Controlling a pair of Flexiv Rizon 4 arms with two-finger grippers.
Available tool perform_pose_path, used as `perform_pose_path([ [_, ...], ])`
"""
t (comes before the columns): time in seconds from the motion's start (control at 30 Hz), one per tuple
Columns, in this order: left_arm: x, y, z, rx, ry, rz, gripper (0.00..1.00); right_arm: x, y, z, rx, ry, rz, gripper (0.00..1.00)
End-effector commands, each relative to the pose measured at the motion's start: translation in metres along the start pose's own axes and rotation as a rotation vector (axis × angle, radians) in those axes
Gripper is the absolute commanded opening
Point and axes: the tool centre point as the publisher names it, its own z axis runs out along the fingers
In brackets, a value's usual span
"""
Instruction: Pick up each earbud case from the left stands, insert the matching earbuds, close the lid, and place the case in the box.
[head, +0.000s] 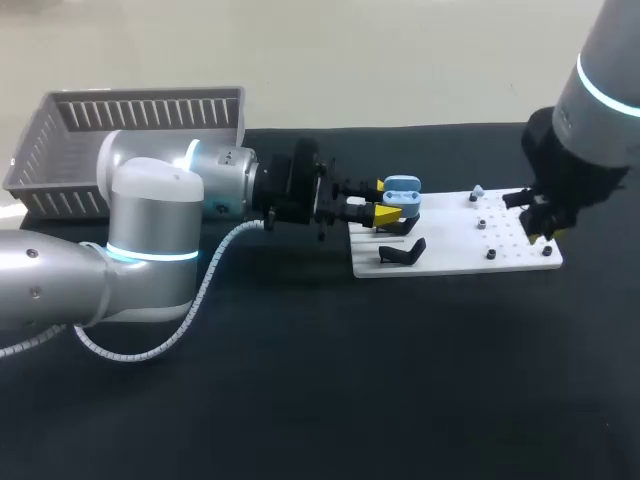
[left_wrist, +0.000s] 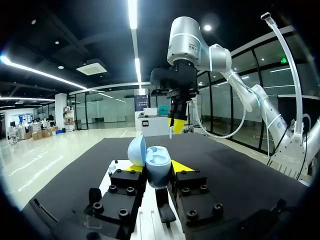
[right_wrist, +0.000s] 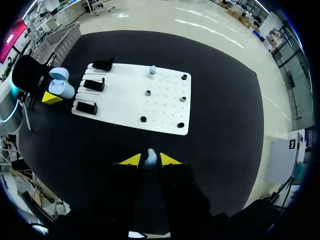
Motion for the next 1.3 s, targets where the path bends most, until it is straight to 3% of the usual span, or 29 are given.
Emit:
perform_pose_path([
  [0.03,0.001,-0.001,0.000,-0.004,-0.004,0.003,0.00,0.002,-0.001,-0.006,0.002,-0.003,0.002,0.00],
  [0.47,0.001,-0.001,0.000,-0.004,-0.004,0.003,0.00,0.002,-0.001,-0.006,0.002,-0.003,0.002,0.00],
  [0.67,0.001,-0.001,0.000,-0.004,-0.004,0.003,0.00,-0.008,0.035,-0.022,0.016,-0.011,0.104,0.00],
  [0.8,0.001,-0.001,0.000,-0.004,-0.004,0.003,0.00,-0.012,0.055,-0.033,0.018,0.036,0.240,0.00],
  [1.0,0.001,-0.001,0.000,-0.004,-0.004,0.003,0.00,-0.018,0.089,-0.037,0.076,0.094,0.328,0.00],
  [1.17,0.001,-0.001,0.000,-0.004,-0.004,0.003,0.00,-0.025,0.109,-0.037,0.023,0.113,0.384,0.00],
  [1.23,0.001,-0.001,0.000,-0.004,-0.004,0.003,0.00,-0.026,0.112,-0.045,-0.039,0.073,0.426,0.00],
  [1.3,0.001,-0.001,0.000,-0.004,-0.004,0.003,0.00,-0.026,0.112,-0.045,-0.039,0.073,0.426,0.00],
])
